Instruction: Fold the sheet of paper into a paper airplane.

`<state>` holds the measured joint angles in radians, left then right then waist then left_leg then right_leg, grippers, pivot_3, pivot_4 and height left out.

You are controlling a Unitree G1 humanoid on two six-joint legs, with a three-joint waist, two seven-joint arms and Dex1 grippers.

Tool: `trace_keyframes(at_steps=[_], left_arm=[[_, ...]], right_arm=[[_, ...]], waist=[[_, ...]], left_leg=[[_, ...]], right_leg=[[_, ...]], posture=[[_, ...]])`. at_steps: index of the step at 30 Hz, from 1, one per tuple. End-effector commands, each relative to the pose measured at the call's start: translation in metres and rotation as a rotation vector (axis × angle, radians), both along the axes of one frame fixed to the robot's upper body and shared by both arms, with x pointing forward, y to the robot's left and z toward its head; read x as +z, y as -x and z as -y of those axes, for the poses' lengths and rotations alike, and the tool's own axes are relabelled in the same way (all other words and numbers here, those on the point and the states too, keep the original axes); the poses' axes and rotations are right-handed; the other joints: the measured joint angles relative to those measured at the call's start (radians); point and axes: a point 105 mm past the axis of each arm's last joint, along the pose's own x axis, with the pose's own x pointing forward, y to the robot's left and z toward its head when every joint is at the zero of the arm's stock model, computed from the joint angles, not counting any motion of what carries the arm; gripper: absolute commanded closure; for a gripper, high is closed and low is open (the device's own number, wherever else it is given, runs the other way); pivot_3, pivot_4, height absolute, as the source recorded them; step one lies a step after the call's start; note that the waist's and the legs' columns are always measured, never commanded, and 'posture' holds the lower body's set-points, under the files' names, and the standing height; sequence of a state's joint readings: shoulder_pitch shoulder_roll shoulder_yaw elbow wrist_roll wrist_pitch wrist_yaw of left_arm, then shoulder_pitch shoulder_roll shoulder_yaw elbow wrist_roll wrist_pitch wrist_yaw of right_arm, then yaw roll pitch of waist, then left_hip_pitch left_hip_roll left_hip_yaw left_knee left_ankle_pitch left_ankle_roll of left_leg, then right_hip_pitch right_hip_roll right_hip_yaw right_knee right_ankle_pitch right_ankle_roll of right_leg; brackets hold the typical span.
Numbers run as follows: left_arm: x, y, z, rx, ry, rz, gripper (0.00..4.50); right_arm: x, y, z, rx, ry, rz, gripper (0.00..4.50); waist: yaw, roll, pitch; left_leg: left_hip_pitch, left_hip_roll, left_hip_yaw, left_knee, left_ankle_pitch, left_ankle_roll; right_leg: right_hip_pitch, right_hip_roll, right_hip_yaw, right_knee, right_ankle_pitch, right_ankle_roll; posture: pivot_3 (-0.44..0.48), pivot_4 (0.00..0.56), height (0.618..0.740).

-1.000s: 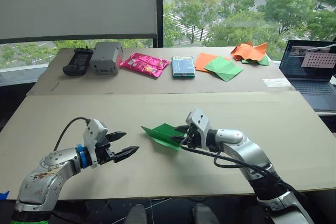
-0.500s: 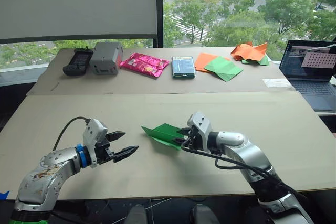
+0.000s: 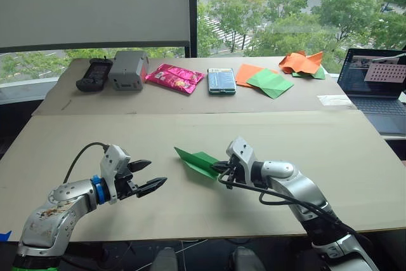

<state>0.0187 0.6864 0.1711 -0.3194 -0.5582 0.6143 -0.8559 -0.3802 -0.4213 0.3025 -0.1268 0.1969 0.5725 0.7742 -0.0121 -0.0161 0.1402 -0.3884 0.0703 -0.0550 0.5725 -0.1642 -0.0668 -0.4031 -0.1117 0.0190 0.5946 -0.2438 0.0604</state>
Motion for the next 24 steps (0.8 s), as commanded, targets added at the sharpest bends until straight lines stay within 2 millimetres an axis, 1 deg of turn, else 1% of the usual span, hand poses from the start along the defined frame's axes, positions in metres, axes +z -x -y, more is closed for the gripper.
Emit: trace_keyframes(at_steps=[1,4,6,8,10,12,13,14,15,17,20,24], left_arm=[[0.01,0.002,0.006,-0.038,0.008,0.045,0.0],[0.017,0.004,0.009,-0.06,0.038,0.057,0.0],[0.023,0.004,0.012,-0.08,0.05,0.07,0.0],[0.028,0.004,0.015,-0.091,0.061,0.084,0.0],[0.032,0.004,0.018,-0.099,0.071,0.095,0.0],[0.036,0.005,0.025,-0.117,0.077,0.107,0.0],[0.037,0.005,0.026,-0.123,0.078,0.11,0.0],[0.038,0.005,0.029,-0.135,0.072,0.118,0.0],[0.039,0.005,0.032,-0.143,0.066,0.125,0.0],[0.041,0.002,0.037,-0.154,0.069,0.135,0.0],[0.041,-0.001,0.039,-0.16,0.076,0.136,0.0],[0.038,-0.002,0.043,-0.17,0.08,0.128,0.0]], right_arm=[[0.01,0.002,-0.004,0.024,-0.015,0.042,4.46],[0.018,0.005,-0.007,0.032,-0.045,0.056,4.46],[0.035,0.005,-0.004,-0.013,-0.098,0.086,4.46],[0.051,0.006,0.005,-0.088,-0.154,0.121,4.46],[0.06,0.004,0.02,-0.201,-0.175,0.154,4.46],[0.069,-0.001,0.05,-0.395,-0.179,0.201,4.46],[0.071,-0.002,0.059,-0.46,-0.181,0.21,4.46],[0.072,-0.003,0.076,-0.573,-0.163,0.23,4.46],[0.071,-0.004,0.09,-0.666,-0.13,0.24,4.46],[0.066,-0.001,0.112,-0.817,-0.072,0.244,4.46],[0.055,0.004,0.127,-0.954,-0.048,0.206,4.46],[0.031,0.01,0.137,-1.019,0.014,0.142,4.46]], waist=[[0.0,0.0,0.0],[0.0,0.0,0.0],[0.0,0.0,0.0],[0.003,0.0,0.0],[0.006,0.0,0.0],[0.011,-0.001,-0.001],[0.013,-0.001,-0.001],[0.013,-0.001,-0.001],[0.015,-0.001,-0.001],[0.016,-0.001,-0.001],[0.014,-0.001,-0.001],[0.004,0.001,-0.002]], left_leg=[[0.0,0.0,0.0,0.0,0.0,0.0],[0.0,0.0,0.0,0.0,0.0,0.0],[0.0,0.0,0.0,0.0,0.0,0.0],[0.0,0.0,0.0,0.0,0.0,0.0],[0.0,0.0,0.0,0.0,0.0,0.0],[-0.001,0.0,0.0,0.0,0.0,0.0],[-0.001,0.0,0.0,0.0,0.0,0.0],[-0.001,0.0,0.0,0.0,0.0,0.0],[-0.001,0.0,0.0,0.001,0.0,0.0],[-0.001,0.0,0.0,0.001,0.0,-0.001],[0.0,0.0,0.0,0.0,0.0,-0.001],[-0.001,0.0,0.0,0.0,0.0,0.0]], right_leg=[[0.0,0.0,0.0,0.0,0.0,0.0],[0.0,0.0,0.0,0.0,0.0,0.0],[0.0,0.0,0.0,0.0,0.0,0.0],[0.0,0.0,0.0,0.0,0.0,0.0],[0.001,0.0,0.0,0.0,0.0,0.0],[0.0,0.0,0.0,0.0,0.0,0.0],[0.001,0.0,0.0,0.0,0.0,0.0],[0.001,0.0,0.0,0.0,0.0,0.0],[0.0,0.0,0.0,-0.001,0.0,0.0],[0.0,0.0,0.0,-0.001,0.0,0.0],[0.0,-0.001,0.0,-0.001,0.0,0.0],[0.0,0.0,0.0,-0.001,0.0,0.0]], posture=[[0.0,0.15,0.718],[0.0,0.15,0.718],[0.0,0.15,0.718],[0.0,0.15,0.718],[0.0,0.15,0.718],[0.0,0.15,0.718],[0.0,0.15,0.718],[0.0,0.15,0.718],[0.0,0.15,0.718],[0.0,0.15,0.718],[0.0,0.15,0.718],[0.0,0.15,0.718]])
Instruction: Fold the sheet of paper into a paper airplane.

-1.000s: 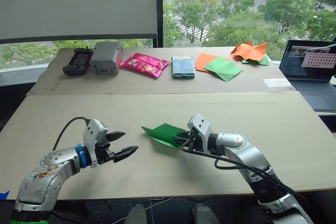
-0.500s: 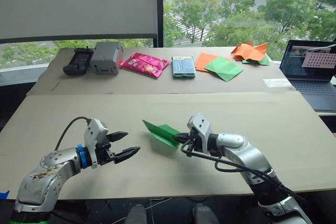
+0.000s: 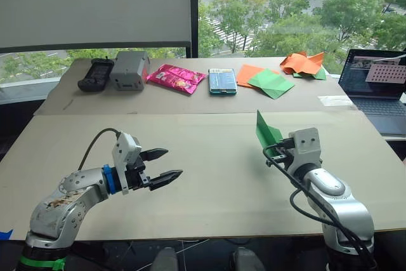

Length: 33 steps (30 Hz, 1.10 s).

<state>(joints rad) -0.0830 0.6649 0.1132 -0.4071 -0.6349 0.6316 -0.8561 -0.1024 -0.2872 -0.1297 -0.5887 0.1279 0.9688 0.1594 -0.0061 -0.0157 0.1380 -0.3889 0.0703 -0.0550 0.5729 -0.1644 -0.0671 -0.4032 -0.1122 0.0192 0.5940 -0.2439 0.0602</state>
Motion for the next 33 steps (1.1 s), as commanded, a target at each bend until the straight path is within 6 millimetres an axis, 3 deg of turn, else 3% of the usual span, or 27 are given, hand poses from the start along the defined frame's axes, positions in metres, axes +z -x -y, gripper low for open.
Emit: trace_keyframes(at_steps=[1,9,13,17,21,23,26,28,33], left_arm=[[0.005,-0.001,0.005,-0.018,0.008,0.024,0.0],[0.009,-0.004,0.009,-0.026,0.0,0.03,0.0],[0.01,-0.003,0.007,-0.025,-0.003,0.031,0.0],[0.009,-0.005,-0.002,-0.005,-0.012,0.032,0.0],[0.009,-0.004,-0.011,0.027,-0.013,0.045,0.0],[0.01,-0.006,-0.019,0.086,-0.006,0.084,0.0],[0.005,-0.005,-0.029,0.143,-0.033,0.097,0.0],[0.004,-0.006,-0.038,0.195,-0.029,0.117,0.0],[-0.006,0.0,-0.049,0.269,-0.019,0.127,0.0]], right_arm=[[-0.004,0.003,0.011,-0.059,0.043,-0.014,4.46],[-0.009,-0.001,0.017,-0.102,0.025,-0.038,4.46],[0.003,-0.002,0.016,-0.094,-0.038,0.008,3.21],[0.028,-0.007,0.011,-0.024,-0.074,0.079,1.89],[0.061,-0.005,-0.01,0.197,-0.106,0.168,0.49],[0.073,0.01,-0.036,0.431,-0.085,0.22,0.06],[0.068,0.027,-0.052,0.615,-0.101,0.201,0.06],[0.054,0.037,-0.06,0.72,-0.043,0.168,0.06],[0.01,0.04,-0.056,0.743,0.001,0.07,0.06]], waist=[[-0.005,0.0,0.0],[-0.008,0.0,0.0],[-0.007,0.0,0.0],[-0.007,0.0,0.0],[-0.008,0.0,0.001],[-0.007,0.0,0.001],[-0.006,-0.001,0.0],[-0.005,-0.001,0.0],[-0.008,-0.002,0.001]], left_leg=[[0.0,0.0,0.0,0.0,0.0,0.0],[0.0,0.0,0.0,0.0,0.0,0.0],[0.0,0.0,0.0,0.0,0.0,0.0],[-0.001,0.0,0.0,0.0,0.0,0.0],[0.0,0.0,0.0,0.0,0.0,0.0],[0.0,0.0,0.0,0.0,0.0,0.0],[0.0,0.0,0.0,-0.001,0.0,0.0],[0.0,0.0,0.0,-0.001,0.0,0.0],[0.0,0.0,0.001,0.0,0.0,0.0]], right_leg=[[0.0,0.0,0.0,0.0,0.0,0.0],[0.0,0.0,0.0,0.0,0.0,0.0],[0.0,0.0,0.0,0.0,0.0,0.0],[0.0,0.0,0.0,0.0,0.0,0.0],[0.0,0.0,0.0,0.0,0.0,0.0],[0.0,0.0,0.0,0.0,0.0,0.0],[0.001,0.0,0.0,0.0,0.0,0.0],[0.001,0.0,0.0,0.0,0.0,0.0],[0.002,-0.001,0.0,-0.006,0.0,0.0]], posture=[[0.0,0.15,0.718],[0.0,0.15,0.718],[0.0,0.15,0.718],[0.0,0.15,0.718],[0.0,0.15,0.718],[0.0,0.15,0.718],[0.0,0.15,0.718],[0.0,0.15,0.718],[0.0,0.15,0.718]])
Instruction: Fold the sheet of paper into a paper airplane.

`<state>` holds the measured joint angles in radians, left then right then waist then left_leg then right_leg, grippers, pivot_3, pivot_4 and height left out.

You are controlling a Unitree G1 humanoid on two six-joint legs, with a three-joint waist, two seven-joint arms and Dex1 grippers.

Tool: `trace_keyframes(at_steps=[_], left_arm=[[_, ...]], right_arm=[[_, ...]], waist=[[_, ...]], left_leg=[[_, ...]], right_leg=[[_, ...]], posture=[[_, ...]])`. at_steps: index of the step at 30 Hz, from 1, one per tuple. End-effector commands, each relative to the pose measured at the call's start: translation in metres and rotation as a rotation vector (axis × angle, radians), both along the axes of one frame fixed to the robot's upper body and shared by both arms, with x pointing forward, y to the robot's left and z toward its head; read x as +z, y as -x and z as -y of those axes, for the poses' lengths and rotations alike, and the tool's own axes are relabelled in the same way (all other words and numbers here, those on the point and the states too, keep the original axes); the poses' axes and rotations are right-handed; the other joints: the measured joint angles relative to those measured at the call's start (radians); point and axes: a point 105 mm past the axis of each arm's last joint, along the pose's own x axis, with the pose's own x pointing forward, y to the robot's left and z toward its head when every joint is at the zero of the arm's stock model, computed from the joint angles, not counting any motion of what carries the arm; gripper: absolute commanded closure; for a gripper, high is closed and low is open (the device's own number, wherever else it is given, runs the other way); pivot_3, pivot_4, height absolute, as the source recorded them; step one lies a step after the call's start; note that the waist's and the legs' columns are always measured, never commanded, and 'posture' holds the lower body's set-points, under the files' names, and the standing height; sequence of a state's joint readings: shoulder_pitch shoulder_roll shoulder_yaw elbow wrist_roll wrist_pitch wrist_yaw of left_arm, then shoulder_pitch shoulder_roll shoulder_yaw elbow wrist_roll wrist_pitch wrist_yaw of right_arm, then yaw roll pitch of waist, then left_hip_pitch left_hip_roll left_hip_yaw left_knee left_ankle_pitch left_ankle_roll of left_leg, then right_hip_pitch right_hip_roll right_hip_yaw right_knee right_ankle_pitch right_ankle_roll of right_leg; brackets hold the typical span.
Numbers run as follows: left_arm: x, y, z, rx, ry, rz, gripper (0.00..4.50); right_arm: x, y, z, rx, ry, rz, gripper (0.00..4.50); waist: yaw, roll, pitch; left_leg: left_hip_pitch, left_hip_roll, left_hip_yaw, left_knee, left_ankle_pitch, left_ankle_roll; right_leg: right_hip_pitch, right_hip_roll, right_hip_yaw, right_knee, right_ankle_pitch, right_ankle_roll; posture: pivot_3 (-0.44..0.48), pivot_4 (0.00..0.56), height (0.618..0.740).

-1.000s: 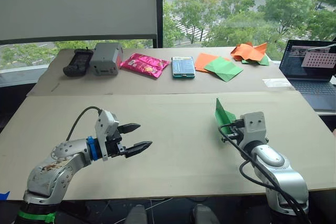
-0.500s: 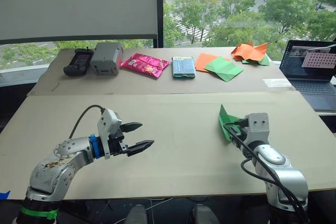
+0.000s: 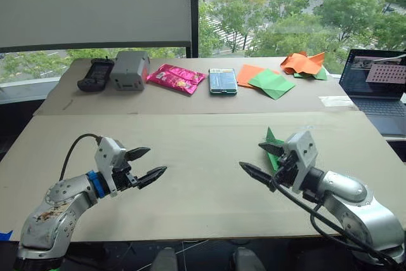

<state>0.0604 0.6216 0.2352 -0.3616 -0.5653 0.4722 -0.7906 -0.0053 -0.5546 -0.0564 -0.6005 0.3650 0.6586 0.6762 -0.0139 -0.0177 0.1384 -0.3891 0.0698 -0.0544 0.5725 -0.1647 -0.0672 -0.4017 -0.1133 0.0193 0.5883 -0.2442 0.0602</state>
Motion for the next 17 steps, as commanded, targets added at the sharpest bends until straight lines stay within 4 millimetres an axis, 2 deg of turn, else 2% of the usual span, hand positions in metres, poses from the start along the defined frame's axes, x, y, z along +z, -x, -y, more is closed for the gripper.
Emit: trace_keyframes(at_steps=[1,5,17], left_arm=[[0.004,0.002,-0.007,0.035,-0.019,0.055,0.0],[0.003,0.004,-0.009,0.039,-0.015,0.056,0.0],[0.002,0.006,-0.01,0.028,-0.011,0.051,0.0]], right_arm=[[-0.008,-0.002,0.001,0.001,0.011,0.038,0.06],[-0.015,-0.006,0.002,-0.027,-0.017,0.032,0.06],[-0.015,-0.012,0.004,-0.061,-0.024,0.039,0.06]], waist=[[0.0,0.0,0.0],[0.002,0.0,0.001],[0.002,0.001,0.0]], left_leg=[[0.0,0.0,0.0,0.0,0.0,0.0],[-0.001,0.0,0.0,0.0,0.0,0.0],[-0.001,0.0,0.001,0.0,0.0,0.0]], right_leg=[[0.0,0.0,0.0,0.0,0.0,0.0],[-0.001,0.0,0.0,-0.004,0.0,0.0],[0.0,0.0,0.0,-0.004,0.0,0.0]], posture=[[0.0,0.15,0.718],[0.0,0.15,0.718],[0.0,0.15,0.718]])
